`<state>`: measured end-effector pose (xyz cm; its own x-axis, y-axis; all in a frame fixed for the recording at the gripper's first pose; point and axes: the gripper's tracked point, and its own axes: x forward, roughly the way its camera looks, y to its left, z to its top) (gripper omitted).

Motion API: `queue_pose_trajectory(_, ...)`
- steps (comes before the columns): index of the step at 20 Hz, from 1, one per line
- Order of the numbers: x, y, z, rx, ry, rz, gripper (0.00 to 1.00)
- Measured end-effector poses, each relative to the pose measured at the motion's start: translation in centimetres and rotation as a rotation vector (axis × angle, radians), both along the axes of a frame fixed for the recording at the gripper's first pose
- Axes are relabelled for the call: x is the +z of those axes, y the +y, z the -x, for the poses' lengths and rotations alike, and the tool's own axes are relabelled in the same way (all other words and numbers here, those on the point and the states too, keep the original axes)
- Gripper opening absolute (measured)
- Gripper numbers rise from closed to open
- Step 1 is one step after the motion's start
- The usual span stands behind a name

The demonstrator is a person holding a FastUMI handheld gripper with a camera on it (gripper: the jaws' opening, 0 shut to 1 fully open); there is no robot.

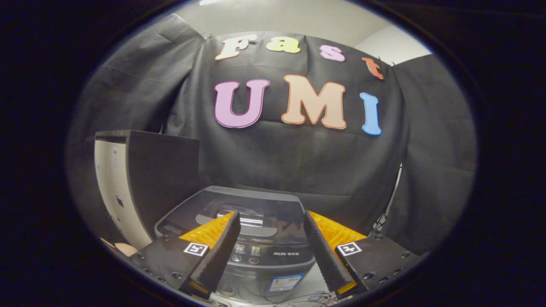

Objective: Put the clothes into the washing machine and then close the washing machine lid.

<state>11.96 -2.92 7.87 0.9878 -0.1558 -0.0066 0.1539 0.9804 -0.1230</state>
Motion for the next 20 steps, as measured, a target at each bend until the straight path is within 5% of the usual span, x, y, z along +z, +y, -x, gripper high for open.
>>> queue_pose_trajectory(11, -3.4, 0.7, 6.4, 0.095, -0.185, -0.121, 0.94)
queue_pose_trajectory(20, -9.8, 0.9, 6.2, 0.113, -0.015, -0.17, 0.94)
